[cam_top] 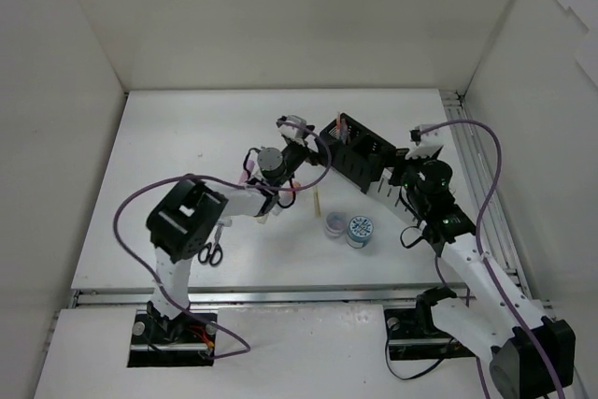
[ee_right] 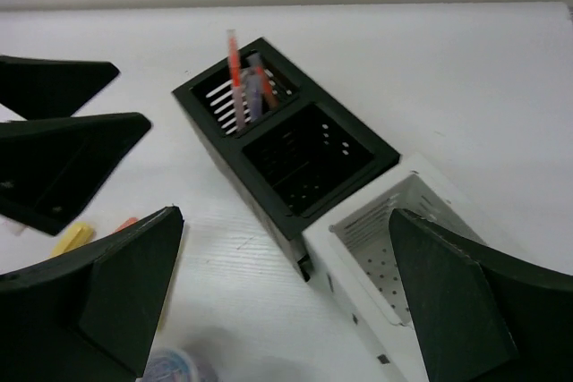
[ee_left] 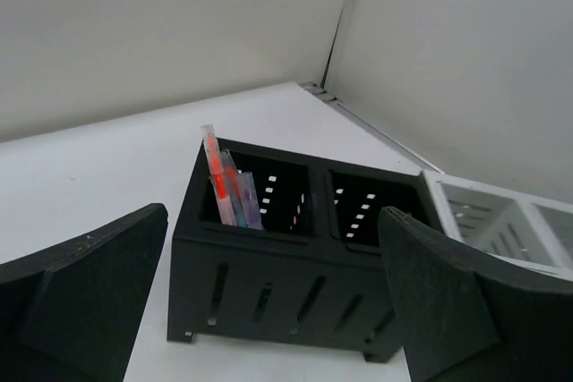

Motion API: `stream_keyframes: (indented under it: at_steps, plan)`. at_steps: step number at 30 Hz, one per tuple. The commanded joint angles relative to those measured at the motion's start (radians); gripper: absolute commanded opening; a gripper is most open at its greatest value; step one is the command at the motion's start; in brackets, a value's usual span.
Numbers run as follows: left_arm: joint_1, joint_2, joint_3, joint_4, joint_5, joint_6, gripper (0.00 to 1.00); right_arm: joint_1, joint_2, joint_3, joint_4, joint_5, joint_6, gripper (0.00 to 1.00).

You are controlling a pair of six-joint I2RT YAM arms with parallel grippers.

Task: Sort the stationery into containers
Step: Place the pen in the storage box, then pick up the pen from the center of the board.

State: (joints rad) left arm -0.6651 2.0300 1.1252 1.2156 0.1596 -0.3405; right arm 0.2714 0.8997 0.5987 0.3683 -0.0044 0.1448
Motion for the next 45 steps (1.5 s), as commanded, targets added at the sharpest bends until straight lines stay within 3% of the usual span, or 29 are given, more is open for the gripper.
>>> stream_keyframes:
  at_steps: [1,3,4,5,7,8,11,15,20,24,34,38,41,45]
  plan:
    - [0.021,-0.278,-0.164,0.288,-0.032,0.015,1.0,0.073,0.071,0.11,-0.026,-0.074,-0.039,0.98]
    - [0.038,-0.466,-0.299,0.163,-0.078,0.0,1.0,0.107,0.141,0.153,-0.054,-0.085,-0.039,0.98]
    - [0.047,-0.467,-0.332,0.078,-0.095,-0.015,1.0,0.141,0.171,0.168,-0.087,-0.088,-0.04,0.98]
    - [0.059,-0.657,-0.352,-0.15,-0.11,-0.02,1.0,0.162,0.197,0.186,-0.109,-0.083,-0.043,0.98]
    - [0.068,-0.77,-0.343,-0.458,-0.155,-0.028,1.0,0.222,0.283,0.249,-0.179,-0.071,-0.047,0.98]
    - [0.068,-0.854,-0.323,-0.765,-0.214,-0.049,0.99,0.239,0.312,0.289,-0.196,-0.063,-0.048,0.98]
    - [0.068,-1.0,-0.317,-1.121,-0.339,-0.101,0.99,0.307,0.433,0.366,-0.261,-0.007,-0.024,0.98]
    - [0.058,-1.229,-0.5,-1.25,-0.42,-0.173,0.99,0.35,0.605,0.45,-0.308,0.095,0.027,0.98]
    - [0.067,-1.439,-0.548,-1.49,-0.532,-0.281,1.0,0.384,0.764,0.57,-0.39,0.147,0.09,0.91]
    - [0.067,-1.488,-0.544,-1.579,-0.572,-0.29,0.99,0.385,0.918,0.653,-0.445,0.172,0.13,0.78]
    - [0.067,-1.409,-0.507,-1.631,-0.586,-0.302,0.99,0.381,1.099,0.762,-0.488,0.142,0.16,0.64]
    - [0.076,-1.375,-0.476,-1.64,-0.597,-0.285,0.99,0.379,1.104,0.75,-0.486,0.11,0.17,0.22]
    - [0.076,-1.378,-0.473,-1.645,-0.604,-0.284,1.0,0.379,1.078,0.736,-0.479,0.119,0.176,0.08]
    - [0.076,-1.412,-0.481,-1.639,-0.605,-0.284,0.99,0.381,1.009,0.705,-0.445,0.118,0.167,0.01]
